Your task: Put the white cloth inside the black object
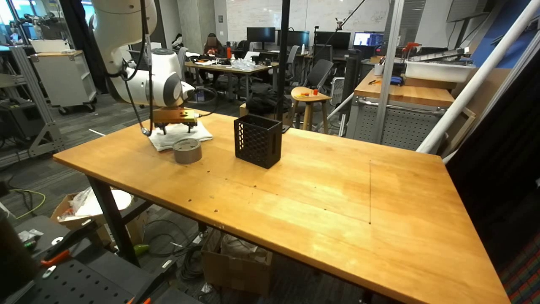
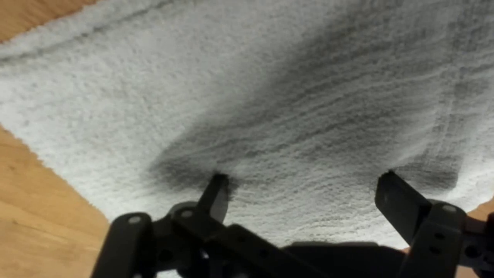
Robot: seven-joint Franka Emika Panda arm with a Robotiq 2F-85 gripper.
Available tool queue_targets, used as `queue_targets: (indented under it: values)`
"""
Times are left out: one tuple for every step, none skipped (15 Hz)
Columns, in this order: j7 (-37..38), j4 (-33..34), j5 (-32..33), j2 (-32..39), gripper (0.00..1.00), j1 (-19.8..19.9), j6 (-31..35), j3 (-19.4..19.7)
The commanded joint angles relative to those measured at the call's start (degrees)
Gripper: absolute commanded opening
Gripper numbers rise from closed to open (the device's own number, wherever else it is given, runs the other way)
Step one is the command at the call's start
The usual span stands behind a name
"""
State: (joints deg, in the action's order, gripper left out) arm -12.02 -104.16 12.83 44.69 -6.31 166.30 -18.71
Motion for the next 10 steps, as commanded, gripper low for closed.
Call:
queue_targets:
  values:
    - [-2.4, 0.3, -2.6, 1.2, 1.00, 0.1, -1.8, 0.0]
    - [-2.5, 0.2, -3.1, 1.4, 1.00, 0.3, -1.8, -0.3]
    - [-2.5, 0.1, -3.5, 1.5, 1.00, 0.3, -1.6, -0.4]
    - [-2.4, 0.1, -3.8, 1.6, 1.00, 0.1, -1.4, -0.3]
    - [-2.0, -0.1, -3.9, 1.3, 0.90, -0.3, -1.1, 0.1]
    - [-1.8, -0.2, -3.8, 1.1, 0.73, -0.8, -0.8, 0.6]
    - [-1.4, -0.5, -3.8, 0.8, 0.66, -1.1, -0.7, 0.9]
    - [-1.2, -0.8, -3.8, 0.6, 0.59, -1.3, -0.5, 1.0]
    - [-1.0, -1.1, -3.8, 0.5, 0.50, -1.4, -0.2, 1.2]
    - [-0.9, -1.5, -3.9, 0.2, 0.41, -1.4, 0.0, 1.1]
